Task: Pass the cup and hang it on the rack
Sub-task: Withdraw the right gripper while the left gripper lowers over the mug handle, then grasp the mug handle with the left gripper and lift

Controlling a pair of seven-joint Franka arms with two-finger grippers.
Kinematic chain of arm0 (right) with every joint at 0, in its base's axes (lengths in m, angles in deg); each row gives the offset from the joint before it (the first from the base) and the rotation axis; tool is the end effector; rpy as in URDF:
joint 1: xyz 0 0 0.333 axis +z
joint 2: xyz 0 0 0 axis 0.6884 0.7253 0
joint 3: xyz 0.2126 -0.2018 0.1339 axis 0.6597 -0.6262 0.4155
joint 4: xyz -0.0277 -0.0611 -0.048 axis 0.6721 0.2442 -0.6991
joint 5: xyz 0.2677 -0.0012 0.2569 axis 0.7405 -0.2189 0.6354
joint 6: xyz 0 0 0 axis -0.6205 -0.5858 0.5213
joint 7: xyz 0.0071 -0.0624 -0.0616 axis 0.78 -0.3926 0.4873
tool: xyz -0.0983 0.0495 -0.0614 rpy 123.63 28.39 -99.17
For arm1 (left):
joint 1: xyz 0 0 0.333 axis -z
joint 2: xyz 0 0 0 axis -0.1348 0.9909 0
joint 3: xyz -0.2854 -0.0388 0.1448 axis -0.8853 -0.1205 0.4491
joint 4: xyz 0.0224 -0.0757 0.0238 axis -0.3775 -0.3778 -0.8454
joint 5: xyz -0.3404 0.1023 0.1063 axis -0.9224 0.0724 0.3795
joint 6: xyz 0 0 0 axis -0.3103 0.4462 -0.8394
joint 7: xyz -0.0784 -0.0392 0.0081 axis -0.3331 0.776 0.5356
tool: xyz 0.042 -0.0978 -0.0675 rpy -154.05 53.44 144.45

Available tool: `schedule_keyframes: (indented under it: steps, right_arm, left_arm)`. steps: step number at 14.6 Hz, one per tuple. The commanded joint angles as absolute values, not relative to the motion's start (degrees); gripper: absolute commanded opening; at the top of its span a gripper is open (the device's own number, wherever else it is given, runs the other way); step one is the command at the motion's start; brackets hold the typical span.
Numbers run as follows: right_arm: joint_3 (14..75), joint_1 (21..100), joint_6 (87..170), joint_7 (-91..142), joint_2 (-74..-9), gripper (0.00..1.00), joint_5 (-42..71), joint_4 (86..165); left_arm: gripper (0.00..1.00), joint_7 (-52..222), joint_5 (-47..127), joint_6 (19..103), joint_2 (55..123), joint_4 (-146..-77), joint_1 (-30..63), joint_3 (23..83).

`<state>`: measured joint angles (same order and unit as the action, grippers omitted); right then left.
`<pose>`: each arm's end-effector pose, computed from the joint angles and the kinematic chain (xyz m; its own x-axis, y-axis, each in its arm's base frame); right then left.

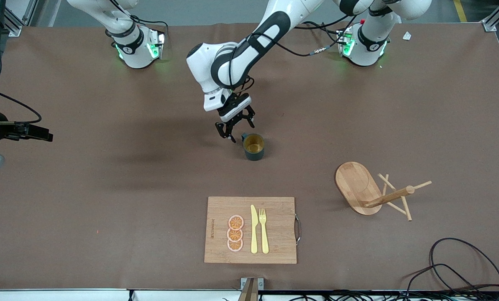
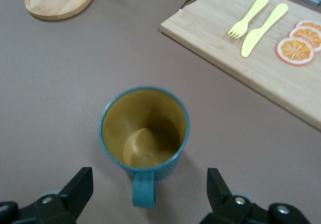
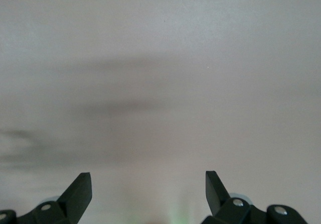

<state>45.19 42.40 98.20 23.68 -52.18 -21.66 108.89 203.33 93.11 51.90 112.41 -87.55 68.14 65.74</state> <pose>0.5835 -0.0555 0.5396 0.9835 -0.0476 -0.1745 -0.0488 -0.9988 -0.0029 0.3610 -0.6071 0.2163 0.5894 0.5075 0.6286 0.6437 -0.7651 0.0141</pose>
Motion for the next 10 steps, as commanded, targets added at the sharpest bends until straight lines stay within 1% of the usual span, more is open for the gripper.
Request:
schedule_keyframes:
  steps: [1,7,10]
  right_arm:
    - [45.66,42.10,97.33,22.38,-52.97,1.00,-22.58,108.12]
    - [45.74,42.71,97.25,22.03,-52.88,1.00,-21.62,107.77]
    - [45.83,44.02,96.19,22.82,-54.54,1.00,-21.79,109.44]
  left_arm:
    - [1.00,204.58,95.24,51.83,114.99,-85.96,69.88,66.56]
    - [0.99,205.89,99.18,51.83,118.32,-86.05,70.06,66.56]
    - [0.97,205.99,100.43,51.83,119.56,-86.05,70.15,66.56]
